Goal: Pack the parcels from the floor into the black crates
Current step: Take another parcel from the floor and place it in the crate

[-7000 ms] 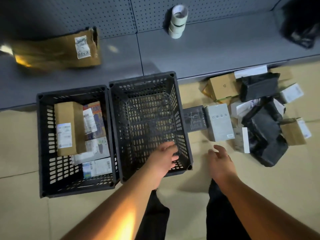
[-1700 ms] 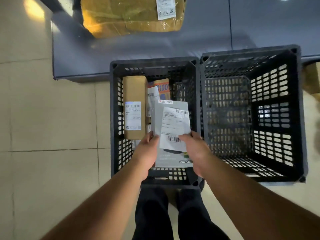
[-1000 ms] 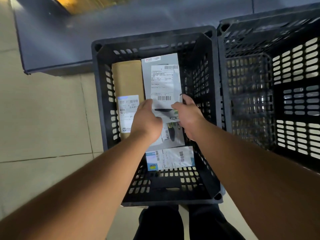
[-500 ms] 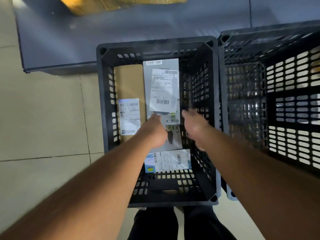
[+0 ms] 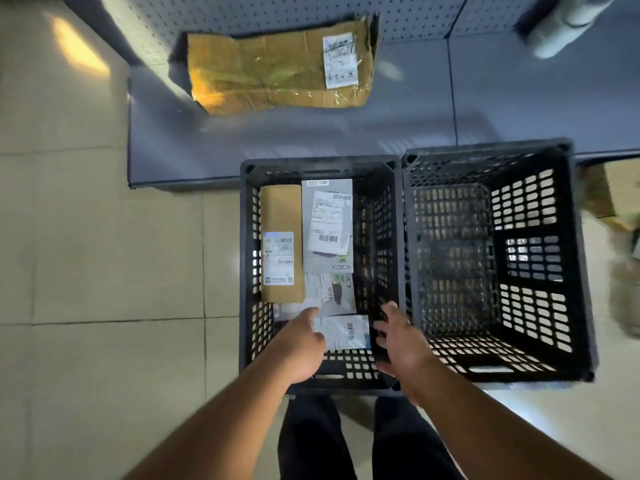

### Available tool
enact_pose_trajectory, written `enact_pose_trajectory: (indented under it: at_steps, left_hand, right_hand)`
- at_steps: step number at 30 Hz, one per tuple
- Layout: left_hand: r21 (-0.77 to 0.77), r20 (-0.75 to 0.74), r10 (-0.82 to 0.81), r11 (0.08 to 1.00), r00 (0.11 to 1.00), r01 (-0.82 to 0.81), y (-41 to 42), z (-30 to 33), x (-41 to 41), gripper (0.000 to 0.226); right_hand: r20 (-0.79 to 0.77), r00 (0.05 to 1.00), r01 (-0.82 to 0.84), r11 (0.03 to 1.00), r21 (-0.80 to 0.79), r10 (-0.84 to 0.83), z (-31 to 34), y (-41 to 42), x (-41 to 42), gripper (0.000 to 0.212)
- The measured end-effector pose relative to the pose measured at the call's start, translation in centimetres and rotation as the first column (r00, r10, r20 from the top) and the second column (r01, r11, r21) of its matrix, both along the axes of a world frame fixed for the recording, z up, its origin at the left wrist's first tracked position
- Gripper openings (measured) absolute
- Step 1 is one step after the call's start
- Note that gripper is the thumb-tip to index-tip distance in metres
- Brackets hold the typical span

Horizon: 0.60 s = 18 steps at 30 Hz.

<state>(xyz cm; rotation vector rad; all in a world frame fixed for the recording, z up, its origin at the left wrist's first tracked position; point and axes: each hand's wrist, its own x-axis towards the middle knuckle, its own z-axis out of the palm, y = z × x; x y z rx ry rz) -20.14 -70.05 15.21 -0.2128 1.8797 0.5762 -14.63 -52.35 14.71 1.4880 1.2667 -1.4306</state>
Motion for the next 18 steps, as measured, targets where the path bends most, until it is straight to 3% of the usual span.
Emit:
enact_pose_trajectory:
  at_steps: [4, 8, 10, 18]
  left_hand:
    - [0.038, -0.087, 0.098, 0.995, 0.991, -0.095, 0.3, 2.9, 0.1, 0.051]
    - [0.027, -0.19, 0.177, 0.984, 0.966, -0.175, 1.8, 5.0, 1.3, 0.045]
    - [0.062, -0.174, 0.226, 0.974, 0.959, -0.218, 2.9, 5.8, 2.8, 0.047]
    - [0.097, -0.178, 0.186, 0.981, 0.966, -0.171, 2.7, 5.8, 9.0, 0.046]
  right_hand:
    - [-0.071, 0.997, 0.035, 0.998, -0.054, -0.039, 3.2, -0.1, -0.8, 0.037]
    - [-0.136, 0.99, 0.032, 0.995, -0.089, -0.044, 6.0, 0.2, -0.6, 0.034]
    - [-0.149, 0.987, 0.052, 0.993, -0.104, -0.067, 7.0, 0.4, 0.0, 0.033]
    - [-0.086, 0.974, 0.2, 0.976, -0.086, -0.207, 10.2, 0.2, 5.6, 0.04]
